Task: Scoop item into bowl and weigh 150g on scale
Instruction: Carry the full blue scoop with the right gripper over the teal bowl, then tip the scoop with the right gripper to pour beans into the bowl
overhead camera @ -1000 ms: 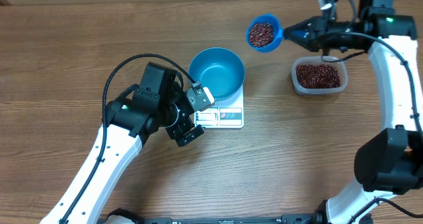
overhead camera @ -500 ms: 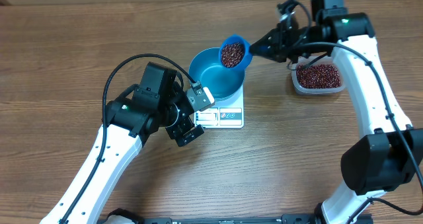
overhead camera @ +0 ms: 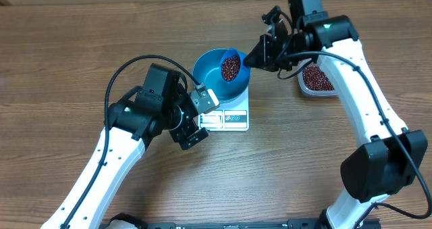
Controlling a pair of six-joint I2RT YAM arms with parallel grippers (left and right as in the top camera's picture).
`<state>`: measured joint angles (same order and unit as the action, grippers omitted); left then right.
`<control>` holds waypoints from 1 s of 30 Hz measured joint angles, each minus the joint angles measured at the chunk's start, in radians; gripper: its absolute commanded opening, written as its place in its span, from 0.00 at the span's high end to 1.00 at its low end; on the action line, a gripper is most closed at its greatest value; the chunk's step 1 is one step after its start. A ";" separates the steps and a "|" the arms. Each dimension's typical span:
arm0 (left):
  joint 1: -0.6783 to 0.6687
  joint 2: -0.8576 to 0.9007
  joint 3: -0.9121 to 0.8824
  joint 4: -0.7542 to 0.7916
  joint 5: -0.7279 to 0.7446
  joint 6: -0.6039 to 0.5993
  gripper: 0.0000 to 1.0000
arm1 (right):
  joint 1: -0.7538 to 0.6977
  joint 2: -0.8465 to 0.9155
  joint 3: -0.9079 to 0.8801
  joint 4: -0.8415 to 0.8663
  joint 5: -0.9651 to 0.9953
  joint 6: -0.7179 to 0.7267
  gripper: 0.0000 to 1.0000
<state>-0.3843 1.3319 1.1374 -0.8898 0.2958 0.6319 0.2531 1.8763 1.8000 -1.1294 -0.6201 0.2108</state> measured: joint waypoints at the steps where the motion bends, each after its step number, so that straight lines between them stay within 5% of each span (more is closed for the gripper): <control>1: 0.000 0.000 0.000 0.000 0.000 0.000 0.01 | 0.010 0.000 0.000 0.002 0.013 0.001 0.96; 30: 0.000 0.000 0.000 0.000 0.000 0.000 0.00 | 0.179 0.000 0.000 0.100 0.390 0.019 0.96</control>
<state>-0.3843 1.3319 1.1374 -0.8898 0.2958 0.6319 0.4324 1.8763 1.8000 -1.0290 -0.2298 0.2302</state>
